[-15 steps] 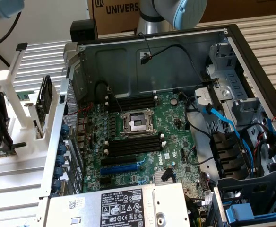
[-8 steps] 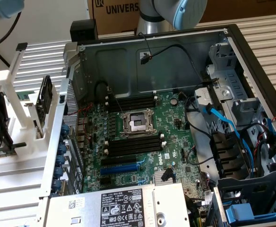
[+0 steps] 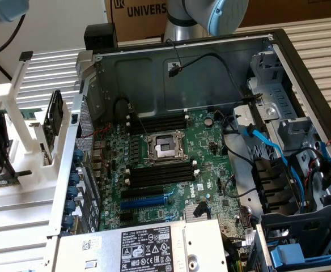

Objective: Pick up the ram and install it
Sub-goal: 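Pick up the ram and move it above insertion slot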

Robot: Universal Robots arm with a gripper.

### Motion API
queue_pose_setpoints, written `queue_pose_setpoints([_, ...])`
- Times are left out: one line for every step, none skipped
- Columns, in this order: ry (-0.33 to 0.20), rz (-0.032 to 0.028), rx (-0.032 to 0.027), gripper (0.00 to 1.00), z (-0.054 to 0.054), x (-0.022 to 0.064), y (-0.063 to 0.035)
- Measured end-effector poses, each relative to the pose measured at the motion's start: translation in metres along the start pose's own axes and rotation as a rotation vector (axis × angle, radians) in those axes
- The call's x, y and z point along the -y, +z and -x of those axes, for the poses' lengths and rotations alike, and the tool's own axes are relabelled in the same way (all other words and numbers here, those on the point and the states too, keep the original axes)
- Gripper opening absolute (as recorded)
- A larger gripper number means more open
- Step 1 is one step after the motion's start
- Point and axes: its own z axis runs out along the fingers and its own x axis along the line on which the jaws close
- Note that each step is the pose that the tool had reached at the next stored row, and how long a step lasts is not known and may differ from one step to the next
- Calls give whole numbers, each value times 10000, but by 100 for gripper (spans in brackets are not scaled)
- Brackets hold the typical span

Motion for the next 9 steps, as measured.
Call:
queue_pose_setpoints([-1, 0, 0, 12, 0, 0, 0])
queue_pose_setpoints([-1, 0, 1, 12, 0, 0, 0])
queue_pose_setpoints([0, 0, 0, 12, 0, 0, 0])
queue_pose_setpoints([-1, 0, 0, 12, 0, 0, 0])
queue_pose_setpoints([-1, 1, 0, 12, 0, 0, 0])
queue_pose_setpoints([0, 0, 0, 12, 0, 0, 0])
queue_pose_setpoints([0, 0, 0, 12, 1, -2, -1])
queue_pose_setpoints([1, -1, 1, 12, 4, -5, -2])
queue_pose_setpoints([0, 0, 0, 12, 4, -6, -3])
